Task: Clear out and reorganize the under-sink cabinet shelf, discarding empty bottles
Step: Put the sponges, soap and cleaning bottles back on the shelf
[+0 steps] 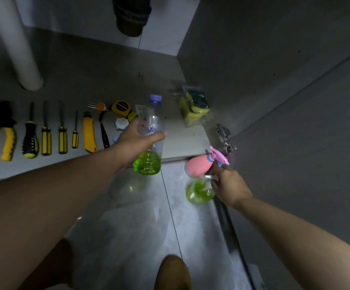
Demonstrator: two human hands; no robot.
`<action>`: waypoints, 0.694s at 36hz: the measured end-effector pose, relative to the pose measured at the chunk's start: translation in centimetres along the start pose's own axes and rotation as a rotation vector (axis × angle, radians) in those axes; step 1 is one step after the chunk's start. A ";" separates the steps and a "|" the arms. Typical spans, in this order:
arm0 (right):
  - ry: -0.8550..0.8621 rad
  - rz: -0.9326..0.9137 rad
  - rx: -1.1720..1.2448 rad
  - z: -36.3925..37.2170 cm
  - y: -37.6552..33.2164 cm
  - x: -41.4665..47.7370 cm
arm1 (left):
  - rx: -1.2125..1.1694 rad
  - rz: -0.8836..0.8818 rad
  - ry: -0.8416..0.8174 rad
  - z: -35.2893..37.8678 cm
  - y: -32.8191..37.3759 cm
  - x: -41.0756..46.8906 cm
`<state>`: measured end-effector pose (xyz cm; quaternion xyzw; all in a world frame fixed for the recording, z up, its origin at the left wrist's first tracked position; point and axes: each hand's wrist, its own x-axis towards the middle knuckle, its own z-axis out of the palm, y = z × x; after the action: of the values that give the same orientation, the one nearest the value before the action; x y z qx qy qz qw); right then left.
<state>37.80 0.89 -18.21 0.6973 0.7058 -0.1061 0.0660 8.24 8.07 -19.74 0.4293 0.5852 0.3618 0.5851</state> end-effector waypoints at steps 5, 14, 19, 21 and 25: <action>0.276 -0.075 0.077 -5.0 -2.9 1.5 | -0.113 0.037 0.161 -1.2 1.6 0.8; 0.353 -0.180 0.097 -13.3 -8.9 9.5 | -0.255 -0.005 0.307 -3.5 2.4 2.2; 0.346 -0.226 0.042 -13.4 -11.0 15.2 | -0.262 0.017 0.270 -4.7 2.7 2.8; 0.345 -0.169 0.090 -12.9 -11.6 17.1 | -0.256 0.020 0.280 -4.8 2.7 3.0; 0.394 -0.098 0.138 -11.5 -12.8 19.9 | -0.262 0.029 0.287 -4.7 2.9 3.3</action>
<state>25.32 22.93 -11.09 0.6722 0.7293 -0.0191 -0.1263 3.97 12.54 -18.04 0.3016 0.6043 0.5009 0.5412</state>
